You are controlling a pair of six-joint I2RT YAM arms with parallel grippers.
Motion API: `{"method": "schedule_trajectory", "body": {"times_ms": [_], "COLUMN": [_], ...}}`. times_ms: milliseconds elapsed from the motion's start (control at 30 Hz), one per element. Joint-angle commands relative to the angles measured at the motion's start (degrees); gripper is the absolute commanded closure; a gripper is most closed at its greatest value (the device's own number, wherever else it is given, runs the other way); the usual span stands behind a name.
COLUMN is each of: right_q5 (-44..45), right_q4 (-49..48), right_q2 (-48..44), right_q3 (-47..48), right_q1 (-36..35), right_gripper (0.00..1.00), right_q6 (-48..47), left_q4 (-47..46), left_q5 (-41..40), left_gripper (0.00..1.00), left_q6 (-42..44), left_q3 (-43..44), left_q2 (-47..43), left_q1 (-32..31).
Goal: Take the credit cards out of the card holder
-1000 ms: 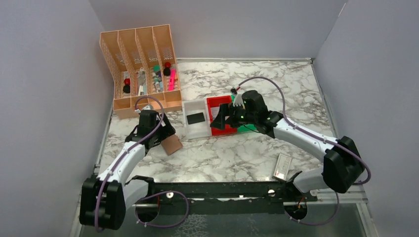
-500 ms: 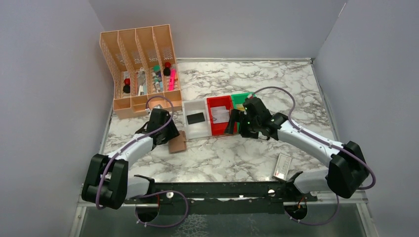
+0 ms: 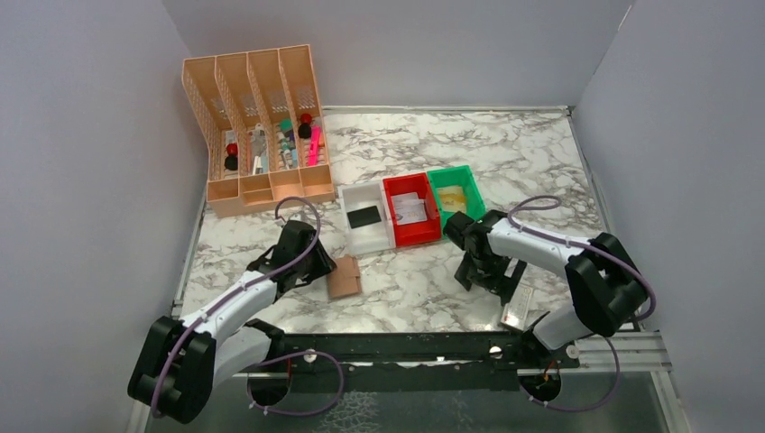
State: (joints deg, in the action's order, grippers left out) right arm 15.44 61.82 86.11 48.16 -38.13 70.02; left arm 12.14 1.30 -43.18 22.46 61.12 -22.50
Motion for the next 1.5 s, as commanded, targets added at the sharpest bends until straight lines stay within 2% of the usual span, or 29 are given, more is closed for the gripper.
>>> {"method": "schedule_trajectory", "body": {"times_ms": [0,167,300,433,500,633,767,833,933,1067,1200,1333,1467], "right_q5": [10.49,7.46,5.13,-1.99,-5.39,-12.77,-12.80,-15.60,-26.53,-32.83,-36.23,-39.27,-42.83], "right_q4": [7.10,-3.31,-13.18,-17.05,-21.73,-32.74,-34.51,-38.05,-47.57,-46.56,-49.28,-46.73,-46.25], "right_q2": [1.44,-3.88,-6.37,-5.06,-9.57,-21.53,-25.63,-25.51,-21.10,-9.99,-3.53,0.28,-1.18], "right_q3": [-2.22,-6.76,-7.12,-2.01,-3.08,-7.51,-6.74,-5.91,-4.79,2.30,4.71,6.88,4.76], "right_q1": [4.91,19.19,28.44,28.99,28.99,28.99,28.99,28.99,28.99,28.99,28.99,28.99,28.99], "right_gripper": [0.01,0.01,0.01,0.00,0.04,0.04,0.03,0.00,0.01,0.01,0.01,0.01,0.00], "right_q6": [8.47,-1.24,-11.49,-19.56,-22.91,-29.87,-31.18,-34.46,-41.47,-43.08,-45.74,-48.31,-49.92], "left_q4": [5.65,6.24,6.26,6.29,6.30,5.53,4.57,4.55,3.59,2.05,1.19,0.77,0.09], "left_q5": [2.27,5.08,7.37,9.20,9.17,9.15,9.50,9.83,9.82,10.99,12.05,12.41,12.57], "left_gripper": [0.75,0.85,0.85,0.89,0.90,0.91,0.91,0.91,0.91,0.93,0.93,0.84,0.73], "left_q6": [-4.82,-7.46,-8.02,-7.06,-6.58,-6.24,-5.40,-4.64,-3.28,-1.66,-0.15,0.87,1.15], "left_q3": [-4.03,-6.30,-6.29,-5.12,-4.61,-4.82,-4.76,-3.98,-3.03,-1.58,-0.45,-0.01,0.26], "left_q2": [-4.62,-8.42,-8.76,-9.04,-10.23,-13.90,-14.55,-14.00,-12.68,-10.19,-8.09,-7.09,-6.70], "left_q1": [-1.93,-3.73,-6.36,-9.37,-10.68,-11.16,-11.17,-11.21,-11.21,-11.24,-11.25,-11.23,-11.24]}}
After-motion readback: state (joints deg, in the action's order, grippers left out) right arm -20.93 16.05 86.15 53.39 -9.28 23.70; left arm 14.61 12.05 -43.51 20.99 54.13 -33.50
